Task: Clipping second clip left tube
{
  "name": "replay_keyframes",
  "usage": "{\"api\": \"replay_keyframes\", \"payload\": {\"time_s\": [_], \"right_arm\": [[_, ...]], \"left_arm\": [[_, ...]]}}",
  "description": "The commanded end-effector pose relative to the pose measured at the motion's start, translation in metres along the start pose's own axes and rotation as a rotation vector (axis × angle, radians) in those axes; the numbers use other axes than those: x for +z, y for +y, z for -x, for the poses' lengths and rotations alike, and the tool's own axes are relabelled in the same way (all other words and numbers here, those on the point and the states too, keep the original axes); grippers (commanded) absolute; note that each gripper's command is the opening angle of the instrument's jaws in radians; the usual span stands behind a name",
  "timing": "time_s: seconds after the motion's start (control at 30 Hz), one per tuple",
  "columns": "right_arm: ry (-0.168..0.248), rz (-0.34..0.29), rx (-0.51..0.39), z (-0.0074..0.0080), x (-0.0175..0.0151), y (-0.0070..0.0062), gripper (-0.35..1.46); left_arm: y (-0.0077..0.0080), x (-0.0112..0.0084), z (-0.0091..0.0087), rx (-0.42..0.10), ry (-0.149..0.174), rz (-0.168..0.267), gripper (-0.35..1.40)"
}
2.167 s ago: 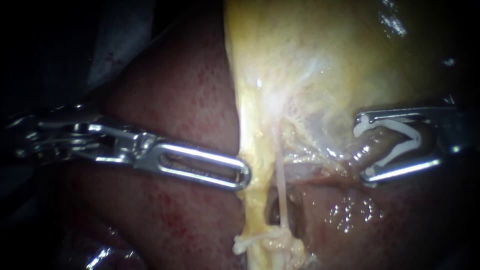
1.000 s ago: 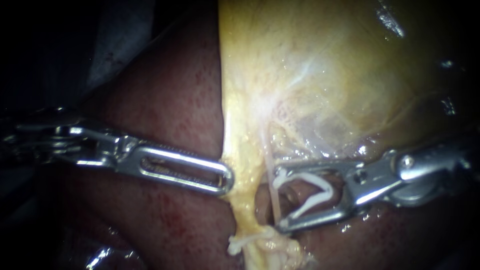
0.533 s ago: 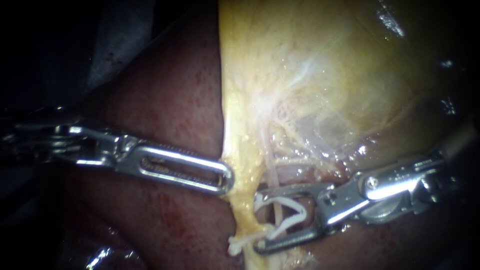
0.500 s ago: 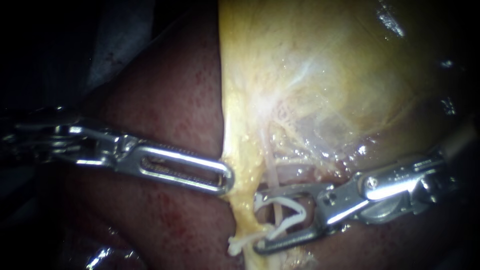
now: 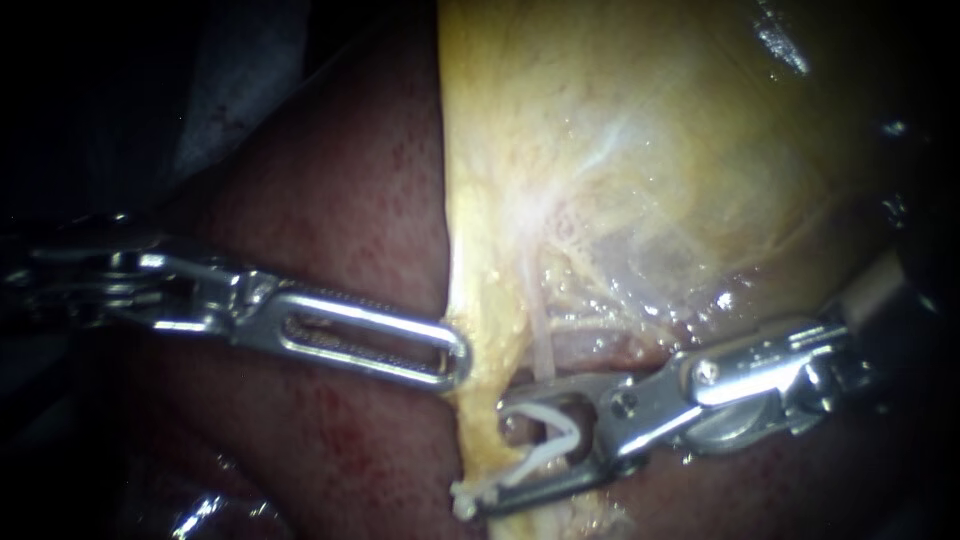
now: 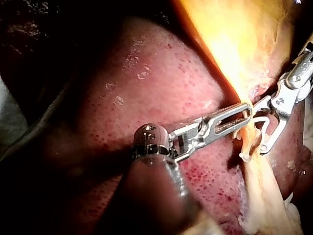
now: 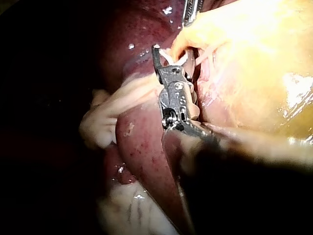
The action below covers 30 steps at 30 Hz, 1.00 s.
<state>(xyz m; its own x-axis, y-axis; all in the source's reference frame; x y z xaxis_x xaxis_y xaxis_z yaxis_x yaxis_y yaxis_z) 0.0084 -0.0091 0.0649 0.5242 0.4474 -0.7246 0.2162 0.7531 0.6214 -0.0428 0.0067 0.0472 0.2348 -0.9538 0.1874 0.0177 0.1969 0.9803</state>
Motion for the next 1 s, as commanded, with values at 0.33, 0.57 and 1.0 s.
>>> {"api": "replay_keyframes", "payload": {"time_s": [0.33,0.57,1.0], "right_arm": [[-0.007,-0.024,0.007,0.0003,0.0011,0.0004,0.46],[-0.007,-0.024,0.013,0.0003,0.0011,0.0006,0.42],[-0.020,-0.053,0.078,0.0008,0.0008,0.0018,-0.31]], "left_arm": [[0.0000,0.0001,0.0000,0.000,0.000,0.001,-0.35],[0.0000,0.0001,0.0001,0.000,0.000,0.001,-0.35],[0.0000,0.0002,0.0001,0.000,-0.001,0.001,-0.35]]}}
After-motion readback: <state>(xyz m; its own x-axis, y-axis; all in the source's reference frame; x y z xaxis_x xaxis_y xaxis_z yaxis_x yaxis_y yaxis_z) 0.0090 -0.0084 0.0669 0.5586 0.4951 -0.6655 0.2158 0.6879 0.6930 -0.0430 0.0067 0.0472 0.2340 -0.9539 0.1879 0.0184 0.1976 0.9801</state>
